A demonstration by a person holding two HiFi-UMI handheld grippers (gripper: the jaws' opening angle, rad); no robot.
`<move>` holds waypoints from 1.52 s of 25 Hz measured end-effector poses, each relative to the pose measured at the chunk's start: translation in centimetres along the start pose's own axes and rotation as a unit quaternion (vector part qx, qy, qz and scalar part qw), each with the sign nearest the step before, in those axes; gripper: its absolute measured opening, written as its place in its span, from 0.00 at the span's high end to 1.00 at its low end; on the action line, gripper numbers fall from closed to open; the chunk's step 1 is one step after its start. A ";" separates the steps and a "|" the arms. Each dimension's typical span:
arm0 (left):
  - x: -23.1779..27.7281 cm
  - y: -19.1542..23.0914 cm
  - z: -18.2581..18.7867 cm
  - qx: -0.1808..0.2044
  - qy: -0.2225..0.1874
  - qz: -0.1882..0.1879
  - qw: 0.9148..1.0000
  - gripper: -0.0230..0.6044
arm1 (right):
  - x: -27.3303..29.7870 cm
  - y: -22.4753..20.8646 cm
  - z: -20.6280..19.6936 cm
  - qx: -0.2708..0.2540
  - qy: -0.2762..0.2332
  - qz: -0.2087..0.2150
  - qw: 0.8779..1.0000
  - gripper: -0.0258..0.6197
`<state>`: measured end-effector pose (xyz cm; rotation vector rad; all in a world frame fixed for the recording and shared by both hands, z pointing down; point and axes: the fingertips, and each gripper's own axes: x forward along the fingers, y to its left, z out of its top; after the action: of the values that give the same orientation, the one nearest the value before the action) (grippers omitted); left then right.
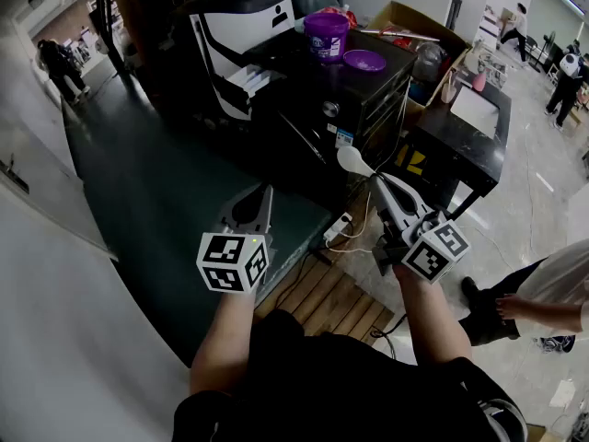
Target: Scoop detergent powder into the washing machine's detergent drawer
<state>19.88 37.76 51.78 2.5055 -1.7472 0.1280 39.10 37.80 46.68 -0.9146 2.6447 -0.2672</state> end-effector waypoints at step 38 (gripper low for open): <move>11.4 11.5 0.2 -0.031 0.022 -0.036 0.999 0.95 | 14.7 -6.9 -2.1 0.032 0.048 -0.020 0.998 0.93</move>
<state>13.03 23.19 53.17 2.4992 -1.6162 0.1220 31.35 23.40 46.99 -0.9563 2.6898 -0.4130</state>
